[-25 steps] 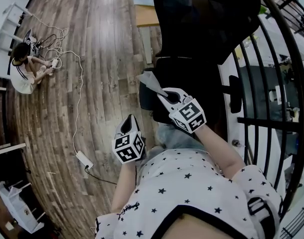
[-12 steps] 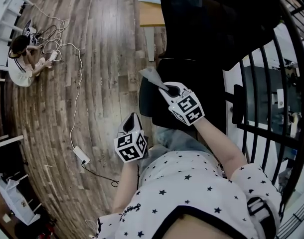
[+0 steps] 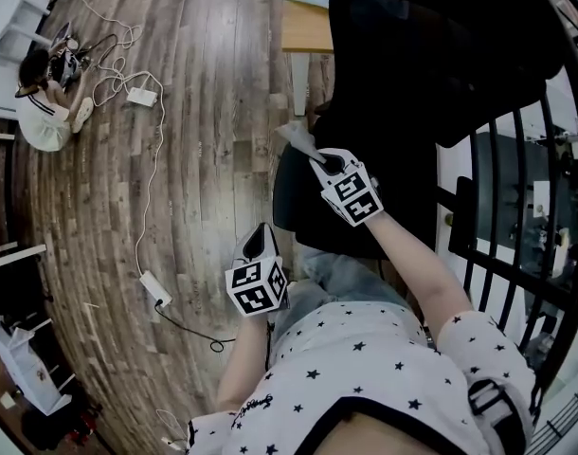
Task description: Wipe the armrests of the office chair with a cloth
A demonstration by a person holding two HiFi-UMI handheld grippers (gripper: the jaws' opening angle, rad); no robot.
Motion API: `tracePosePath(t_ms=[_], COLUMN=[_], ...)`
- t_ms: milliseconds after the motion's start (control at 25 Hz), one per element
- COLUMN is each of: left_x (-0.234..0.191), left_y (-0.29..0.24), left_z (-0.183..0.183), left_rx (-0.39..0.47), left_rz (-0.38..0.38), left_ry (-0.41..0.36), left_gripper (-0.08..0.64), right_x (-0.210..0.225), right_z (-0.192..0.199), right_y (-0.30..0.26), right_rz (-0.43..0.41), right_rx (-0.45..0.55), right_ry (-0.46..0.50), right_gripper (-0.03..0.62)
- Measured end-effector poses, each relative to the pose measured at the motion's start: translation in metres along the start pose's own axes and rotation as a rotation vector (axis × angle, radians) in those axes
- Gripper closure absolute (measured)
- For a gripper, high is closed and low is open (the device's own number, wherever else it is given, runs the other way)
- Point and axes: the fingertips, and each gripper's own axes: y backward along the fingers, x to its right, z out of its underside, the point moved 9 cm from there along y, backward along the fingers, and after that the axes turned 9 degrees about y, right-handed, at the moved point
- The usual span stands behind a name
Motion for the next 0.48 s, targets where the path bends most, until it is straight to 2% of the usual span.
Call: tracePosePath(t_ms=[480], left_x=[-0.006], left_y=[-0.01], left_z=[0.016], left_rx=[-0.048], left_rz=[-0.014], left_ry=[0.023], left_gripper=[0.557], right_x=[0.028], right_z=[0.014], right_y=[-0.043], right_rz=[0.052], right_rx=[-0.126], right_ry=[0.081], right_gripper=[0.565])
